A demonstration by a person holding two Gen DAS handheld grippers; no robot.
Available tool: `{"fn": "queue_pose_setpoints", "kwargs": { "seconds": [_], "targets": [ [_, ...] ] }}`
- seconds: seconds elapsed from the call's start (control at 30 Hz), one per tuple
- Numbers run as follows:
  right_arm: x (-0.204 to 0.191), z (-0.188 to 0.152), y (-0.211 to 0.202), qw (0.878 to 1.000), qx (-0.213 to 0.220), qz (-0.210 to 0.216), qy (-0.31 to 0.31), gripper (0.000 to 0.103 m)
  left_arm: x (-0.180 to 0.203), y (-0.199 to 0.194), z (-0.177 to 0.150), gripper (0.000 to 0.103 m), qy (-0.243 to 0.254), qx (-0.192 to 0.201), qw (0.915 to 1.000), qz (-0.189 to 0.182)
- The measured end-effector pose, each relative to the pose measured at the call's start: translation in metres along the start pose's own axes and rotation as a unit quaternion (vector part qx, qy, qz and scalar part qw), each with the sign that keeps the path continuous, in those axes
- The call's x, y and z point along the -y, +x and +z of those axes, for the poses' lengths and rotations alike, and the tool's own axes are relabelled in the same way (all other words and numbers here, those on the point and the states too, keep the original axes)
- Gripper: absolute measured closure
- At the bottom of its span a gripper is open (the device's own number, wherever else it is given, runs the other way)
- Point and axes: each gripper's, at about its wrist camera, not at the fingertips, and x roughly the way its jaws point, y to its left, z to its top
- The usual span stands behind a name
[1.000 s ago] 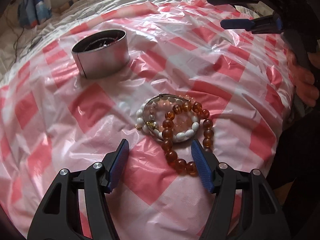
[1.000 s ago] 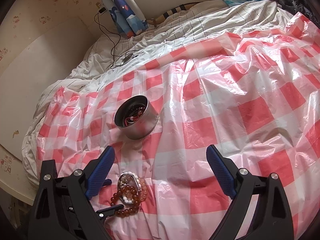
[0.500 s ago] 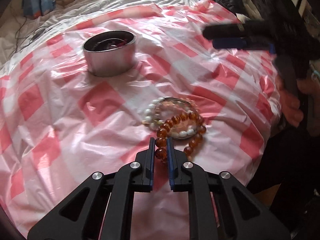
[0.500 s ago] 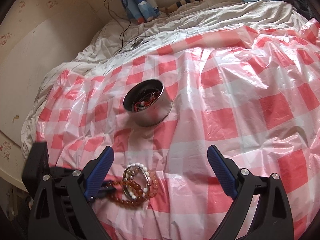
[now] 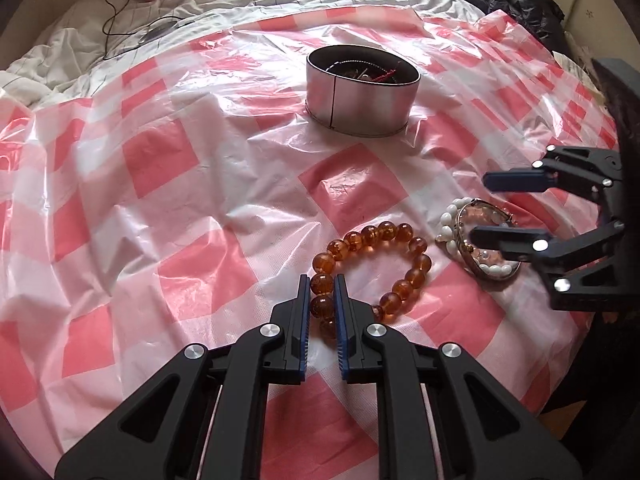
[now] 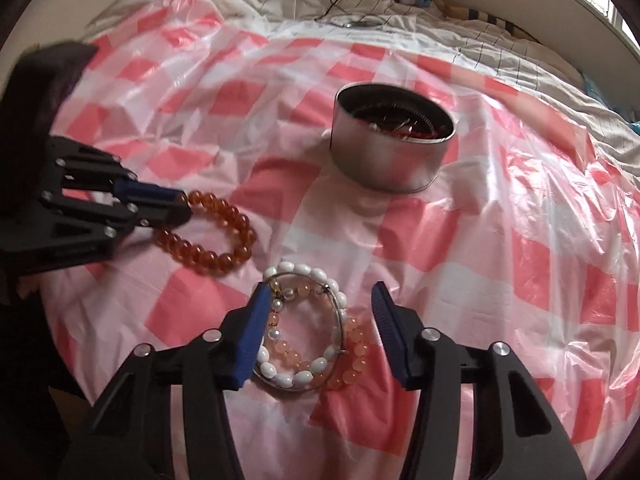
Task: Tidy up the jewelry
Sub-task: 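Grasp the amber bead strand with the left tool while the right tool grasps the silver bangle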
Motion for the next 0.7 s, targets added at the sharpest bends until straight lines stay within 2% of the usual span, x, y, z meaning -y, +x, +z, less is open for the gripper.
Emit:
{"fn": "queue_pose_setpoints", "kwargs": {
  "seconds": [0.07, 0.17, 0.3, 0.5, 0.7],
  "targets": [
    [0.002, 0.0, 0.007, 1.0, -0.006, 0.004, 0.004, 0.061, -0.001, 0.0, -0.002, 0.092, 0.0, 0.0, 1.0, -0.001],
    [0.002, 0.002, 0.007, 1.0, -0.005, 0.004, 0.003, 0.08, -0.002, 0.0, -0.002, 0.092, 0.001, -0.001, 1.0, -0.001],
    [0.001, 0.001, 0.005, 1.0, -0.005, -0.005, -0.001, 0.091, 0.001, 0.001, -0.003, 0.092, 0.005, -0.001, 1.0, 0.002],
    [0.013, 0.003, -0.014, 0.999, 0.024, 0.004, 0.027, 0.096, 0.002, 0.001, -0.001, 0.092, 0.006, 0.001, 1.0, 0.003],
    [0.023, 0.012, -0.044, 0.994, 0.079, 0.035, 0.062, 0.096, 0.002, -0.017, 0.009, 0.093, -0.01, 0.031, 0.9989, -0.035]
  ]
}}
